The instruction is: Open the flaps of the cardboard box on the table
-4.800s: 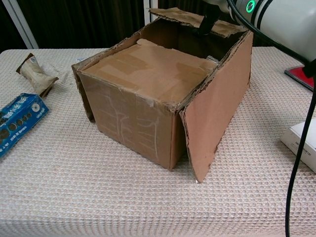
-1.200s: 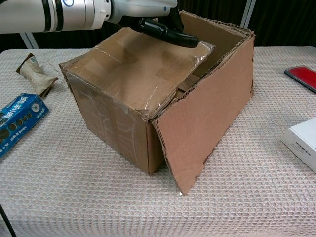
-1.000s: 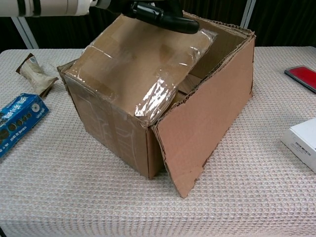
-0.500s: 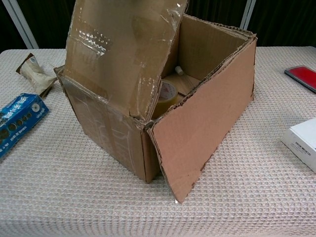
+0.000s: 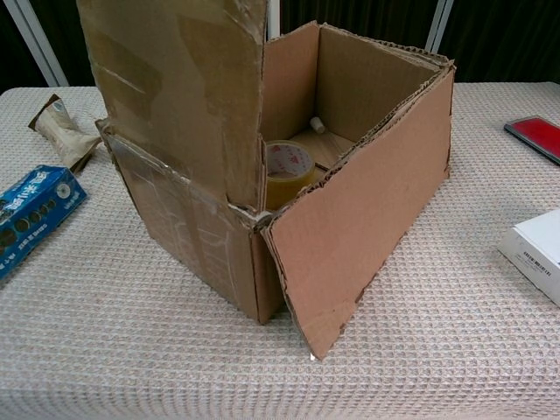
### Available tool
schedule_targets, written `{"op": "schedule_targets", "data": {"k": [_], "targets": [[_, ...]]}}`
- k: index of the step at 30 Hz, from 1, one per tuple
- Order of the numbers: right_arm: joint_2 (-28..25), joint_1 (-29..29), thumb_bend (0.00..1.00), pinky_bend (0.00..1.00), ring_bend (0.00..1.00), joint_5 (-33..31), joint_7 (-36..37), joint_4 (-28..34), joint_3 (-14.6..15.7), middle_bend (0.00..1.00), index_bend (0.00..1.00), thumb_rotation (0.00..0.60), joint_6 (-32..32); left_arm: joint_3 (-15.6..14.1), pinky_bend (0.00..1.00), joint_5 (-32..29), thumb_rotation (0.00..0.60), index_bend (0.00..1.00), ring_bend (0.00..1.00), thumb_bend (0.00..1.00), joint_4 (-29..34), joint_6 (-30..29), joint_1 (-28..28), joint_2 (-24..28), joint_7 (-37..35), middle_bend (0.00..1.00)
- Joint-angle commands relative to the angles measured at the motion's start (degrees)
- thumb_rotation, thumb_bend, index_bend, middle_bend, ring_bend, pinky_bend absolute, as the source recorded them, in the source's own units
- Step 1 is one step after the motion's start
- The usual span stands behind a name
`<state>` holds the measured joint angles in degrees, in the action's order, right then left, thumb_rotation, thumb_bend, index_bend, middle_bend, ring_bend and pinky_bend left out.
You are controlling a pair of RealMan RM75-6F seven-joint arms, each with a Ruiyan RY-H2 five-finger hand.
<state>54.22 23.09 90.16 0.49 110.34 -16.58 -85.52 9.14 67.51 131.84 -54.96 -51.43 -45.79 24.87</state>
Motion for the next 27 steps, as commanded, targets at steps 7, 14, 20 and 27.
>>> {"op": "schedule_targets", "data": {"k": [7, 14, 20, 27], "targets": [[0.1, -0.7, 0.57, 0.0, 0.0, 0.5, -0.4, 0.2, 0.6, 0.0, 0.0, 0.6, -0.3, -1.9, 0.22, 5.6, 0.0, 0.66, 0.16, 0.02, 3.1, 2.2, 4.7, 7.3, -7.0, 0.63], [0.4, -0.9, 0.56, 0.0, 0.0, 1.2, -1.2, 0.7, 1.0, 0.0, 0.0, 0.6, -0.4, -2.3, 0.22, 9.8, 0.0, 0.72, 0.19, 0.0, 3.0, 3.7, 7.4, 10.6, -12.6, 0.67], [0.0, -2.6, 0.56, 0.0, 0.0, 3.2, -1.9, 0.3, 3.6, 0.0, 0.0, 0.6, -0.5, -6.7, 0.23, 19.5, 0.0, 0.56, 0.2, 0.0, -4.3, -0.9, 14.4, 9.2, -12.0, 0.56], [0.0, -11.0, 0.48, 0.0, 0.0, 7.6, -12.6, -7.0, 11.5, 0.0, 0.0, 0.6, -4.6, -8.1, 0.19, 33.0, 0.0, 0.07, 0.07, 0.02, -22.7, -27.1, 28.5, -1.0, -11.1, 0.12]]}}
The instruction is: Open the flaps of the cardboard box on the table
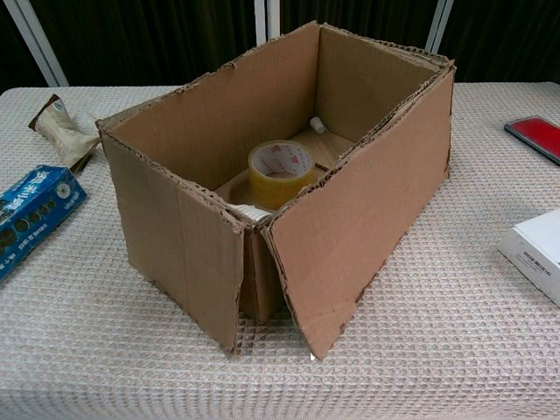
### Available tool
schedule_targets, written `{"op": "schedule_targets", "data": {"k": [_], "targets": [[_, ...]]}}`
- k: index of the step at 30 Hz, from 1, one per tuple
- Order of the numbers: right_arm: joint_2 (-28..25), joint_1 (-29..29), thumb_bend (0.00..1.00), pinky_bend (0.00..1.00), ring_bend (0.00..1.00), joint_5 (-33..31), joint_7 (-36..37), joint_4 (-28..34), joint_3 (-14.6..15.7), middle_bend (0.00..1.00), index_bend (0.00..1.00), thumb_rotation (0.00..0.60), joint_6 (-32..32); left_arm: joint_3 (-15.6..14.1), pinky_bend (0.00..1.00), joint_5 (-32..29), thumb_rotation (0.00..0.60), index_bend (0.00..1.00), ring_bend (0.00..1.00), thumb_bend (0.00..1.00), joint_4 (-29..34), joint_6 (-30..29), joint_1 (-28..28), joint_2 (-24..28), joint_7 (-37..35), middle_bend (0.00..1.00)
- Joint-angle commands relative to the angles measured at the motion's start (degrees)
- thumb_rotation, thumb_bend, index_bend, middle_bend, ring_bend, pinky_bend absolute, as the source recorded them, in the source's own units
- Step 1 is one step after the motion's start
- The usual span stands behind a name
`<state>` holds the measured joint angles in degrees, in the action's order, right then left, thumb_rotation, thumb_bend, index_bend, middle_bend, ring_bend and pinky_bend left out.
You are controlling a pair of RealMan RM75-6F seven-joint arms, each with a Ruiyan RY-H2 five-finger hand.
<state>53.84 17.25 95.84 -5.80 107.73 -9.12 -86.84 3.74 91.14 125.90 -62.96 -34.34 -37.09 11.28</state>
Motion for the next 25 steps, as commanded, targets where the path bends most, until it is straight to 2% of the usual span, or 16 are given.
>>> {"op": "schedule_targets", "data": {"k": [1, 3, 6, 11, 14, 19, 25], "targets": [[1.0, -6.7, 0.48, 0.0, 0.0, 1.4, -7.3, -5.4, 4.5, 0.0, 0.0, 0.6, -4.8, -3.0, 0.18, 9.5, 0.0, 0.06, 0.06, 0.02, -19.9, -21.6, 13.1, -11.8, 2.4, 0.12], [2.7, -10.0, 0.48, 0.0, 0.0, -0.9, -7.3, -8.1, 5.3, 0.0, 0.0, 0.6, -8.0, -3.5, 0.17, 8.7, 0.0, 0.06, 0.05, 0.02, -26.3, -25.3, 16.0, -15.5, 0.7, 0.12], [6.0, -14.2, 0.48, 0.0, 0.0, -7.0, -2.4, -13.6, 5.9, 0.0, 0.0, 0.6, -10.1, -4.0, 0.17, 6.7, 0.0, 0.05, 0.05, 0.03, -35.0, -28.1, 19.1, -19.7, -3.4, 0.11], [11.7, -17.1, 0.47, 0.0, 0.0, -15.2, 5.1, -25.1, 5.2, 0.0, 0.0, 0.6, -7.9, -4.6, 0.17, 4.6, 0.0, 0.05, 0.05, 0.03, -47.6, -29.9, 21.8, -25.8, -12.8, 0.11], [15.2, -17.7, 0.47, 0.0, 0.0, -16.7, 7.5, -31.6, 4.9, 0.0, 0.0, 0.6, -6.7, -5.2, 0.17, 3.6, 0.0, 0.05, 0.05, 0.03, -53.5, -29.2, 22.8, -28.0, -18.2, 0.11], [18.5, -17.4, 0.48, 0.0, 0.0, -17.2, 12.2, -38.6, 4.4, 0.0, 0.0, 0.6, -4.2, -5.7, 0.17, 3.1, 0.0, 0.05, 0.05, 0.03, -59.1, -27.6, 23.1, -29.9, -22.3, 0.11], [20.3, -15.9, 0.48, 0.0, 0.0, -15.0, 16.4, -43.1, 4.9, 0.0, 0.0, 0.6, -1.1, -6.1, 0.16, 3.9, 0.0, 0.07, 0.05, 0.03, -62.4, -26.8, 22.9, -32.0, -23.5, 0.11]]}}
